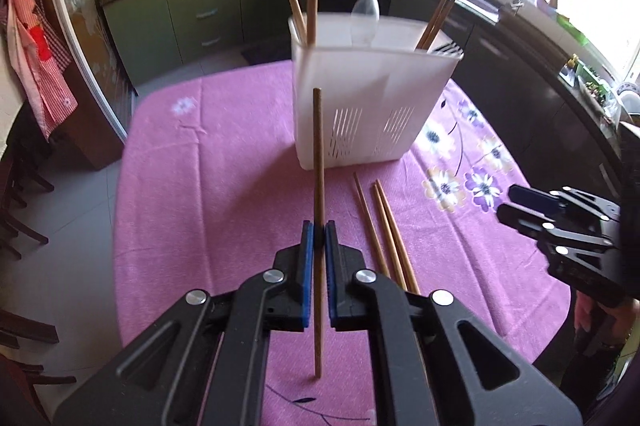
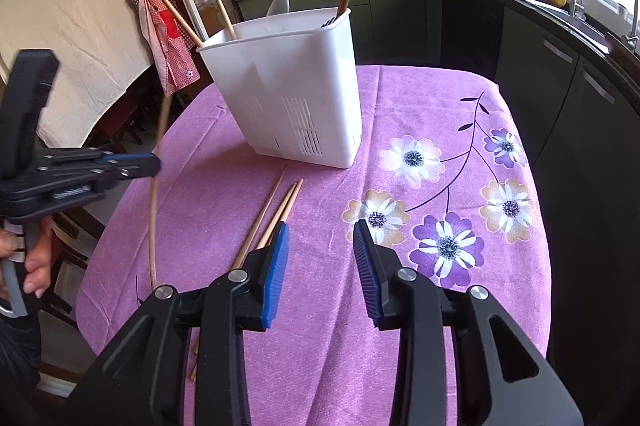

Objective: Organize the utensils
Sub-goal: 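Grasp a wooden chopstick with the right tool while the left tool holds its chopstick, then drop the chopstick into the white holder with the left tool while the right tool carries its chopstick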

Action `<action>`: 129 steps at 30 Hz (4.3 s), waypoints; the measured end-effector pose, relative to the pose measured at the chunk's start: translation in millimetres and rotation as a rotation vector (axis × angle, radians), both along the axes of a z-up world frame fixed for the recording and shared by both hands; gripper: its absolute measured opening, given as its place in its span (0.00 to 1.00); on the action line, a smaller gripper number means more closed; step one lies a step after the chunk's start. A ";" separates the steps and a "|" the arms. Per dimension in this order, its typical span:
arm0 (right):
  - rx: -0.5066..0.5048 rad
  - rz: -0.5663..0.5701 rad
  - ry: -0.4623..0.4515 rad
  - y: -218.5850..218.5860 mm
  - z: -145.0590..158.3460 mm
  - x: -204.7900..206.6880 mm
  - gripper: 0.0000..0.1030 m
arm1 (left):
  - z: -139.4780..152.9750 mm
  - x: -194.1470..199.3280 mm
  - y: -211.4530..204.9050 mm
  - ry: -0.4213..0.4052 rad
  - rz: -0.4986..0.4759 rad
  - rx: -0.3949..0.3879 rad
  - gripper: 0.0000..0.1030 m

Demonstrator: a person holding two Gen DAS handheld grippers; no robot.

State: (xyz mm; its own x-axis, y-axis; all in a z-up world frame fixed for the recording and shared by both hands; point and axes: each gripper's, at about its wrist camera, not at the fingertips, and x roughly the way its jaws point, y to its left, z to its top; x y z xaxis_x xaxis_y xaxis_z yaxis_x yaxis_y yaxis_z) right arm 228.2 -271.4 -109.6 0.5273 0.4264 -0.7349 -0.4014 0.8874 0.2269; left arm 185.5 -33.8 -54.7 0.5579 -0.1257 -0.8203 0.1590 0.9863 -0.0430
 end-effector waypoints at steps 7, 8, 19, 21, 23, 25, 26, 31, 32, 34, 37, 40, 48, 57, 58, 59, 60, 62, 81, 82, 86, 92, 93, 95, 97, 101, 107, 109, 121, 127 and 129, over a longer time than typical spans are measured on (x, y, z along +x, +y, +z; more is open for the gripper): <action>-0.021 0.016 0.018 12.5 -5.0 2.9 0.35 | 22.0 -32.3 8.3 -0.094 -0.006 -0.004 0.06; -0.025 0.019 0.024 14.2 -6.9 3.4 0.35 | 24.7 -37.6 10.0 -0.109 -0.005 -0.001 0.06; -0.094 0.081 0.227 54.4 -58.3 48.8 0.34 | 23.2 -49.2 13.1 -0.120 -0.014 -0.002 0.06; -0.106 0.089 0.241 61.5 -62.0 52.4 0.29 | 23.4 -49.6 12.9 -0.120 -0.018 0.001 0.06; -0.123 0.100 0.244 70.5 -62.9 53.6 0.29 | 23.5 -48.9 12.8 -0.119 -0.021 -0.001 0.06; -0.148 0.112 0.245 79.4 -63.7 52.6 0.27 | 23.6 -48.5 12.5 -0.119 -0.026 0.001 0.06; -0.166 0.117 0.247 83.5 -64.9 51.8 0.26 | 23.5 -48.6 12.5 -0.118 -0.027 0.000 0.06; -0.228 0.135 0.253 96.9 -72.1 46.5 0.23 | 22.7 -49.0 14.2 -0.119 -0.031 0.000 0.06; -0.238 0.137 0.249 98.5 -72.4 46.1 0.23 | 22.9 -49.2 14.1 -0.119 -0.030 0.000 0.06; -0.266 0.135 0.240 101.3 -71.1 44.9 0.23 | 23.0 -49.4 14.7 -0.119 -0.030 0.000 0.06; -0.293 0.145 0.238 106.1 -71.5 42.2 0.22 | 22.9 -49.3 14.7 -0.120 -0.033 0.000 0.06; -0.302 0.148 0.241 115.8 -74.9 42.2 0.22 | 23.0 -49.5 13.0 -0.121 -0.036 0.004 0.06; -0.273 0.135 0.228 122.6 -73.1 53.1 0.07 | 23.1 -49.9 11.8 -0.117 -0.040 0.007 0.06; -0.099 0.079 0.028 78.6 5.6 24.7 0.07 | 22.9 -49.6 9.7 -0.115 -0.041 0.019 0.06; -0.081 0.065 -0.013 70.3 19.1 17.4 0.07 | 23.2 -49.3 9.6 -0.114 -0.041 0.020 0.06; -0.071 0.056 -0.034 64.1 26.9 13.1 0.07 | 23.4 -49.3 9.3 -0.114 -0.041 0.020 0.06; -0.055 0.044 -0.062 54.9 36.9 7.1 0.07 | 23.6 -49.3 9.4 -0.115 -0.041 0.020 0.06; -0.042 0.025 -0.113 39.1 51.7 -3.7 0.07 | 23.9 -49.0 8.8 -0.115 -0.042 0.022 0.06; 0.002 -0.005 -0.199 12.1 61.1 -34.9 0.07 | 53.8 -43.7 -4.0 -0.143 -0.067 0.007 0.06; 0.006 -0.004 -0.197 11.0 61.0 -35.0 0.07 | 58.8 -42.0 -5.6 -0.147 -0.070 0.003 0.06; 0.014 0.003 -0.196 8.5 60.4 -35.8 0.07 | 89.1 -33.2 -15.1 -0.174 -0.097 -0.013 0.06; 0.026 0.019 -0.194 6.7 60.5 -35.4 0.07 | 143.6 -8.2 -30.5 -0.243 -0.111 -0.038 0.06; 0.027 0.022 -0.194 6.5 60.3 -35.0 0.07 | 150.8 -4.1 -32.1 -0.252 -0.109 -0.045 0.06; 0.031 0.027 -0.194 6.1 60.0 -34.3 0.07 | 167.0 5.9 -34.9 -0.278 -0.100 -0.052 0.06; 0.036 0.030 -0.194 4.7 59.5 -33.4 0.07 | 183.1 16.9 -39.3 -0.317 -0.088 -0.044 0.06; 0.049 0.033 -0.192 1.4 58.0 -31.5 0.07 | 199.2 43.6 -47.2 -0.363 -0.054 -0.018 0.06; 0.058 0.042 -0.190 -0.6 55.9 -31.7 0.07 | 178.5 83.0 -54.3 -0.330 -0.018 0.012 0.06; 0.061 0.045 -0.190 -1.5 55.1 -31.7 0.07 | 164.0 95.8 -54.1 -0.298 -0.007 0.022 0.06; 0.070 0.036 -0.175 -3.3 54.0 -27.8 0.07 | 102.5 111.3 -46.5 -0.186 -0.002 0.048 0.12; 0.104 0.039 -0.192 -5.0 74.1 -22.2 0.07 | 132.8 59.9 -30.0 -0.313 0.012 0.015 0.57; 0.131 0.037 -0.221 -7.3 91.6 -19.1 0.07 | 141.8 38.2 -24.8 -0.352 0.009 0.015 0.61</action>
State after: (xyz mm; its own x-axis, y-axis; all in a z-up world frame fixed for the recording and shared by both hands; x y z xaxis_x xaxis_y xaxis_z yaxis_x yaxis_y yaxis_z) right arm 209.1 -278.7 -18.0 0.6509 0.5326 -0.5409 -0.4858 0.8398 0.2423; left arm 223.7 -58.6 87.0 0.8079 -0.1083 -0.5792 0.1523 0.9879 0.0276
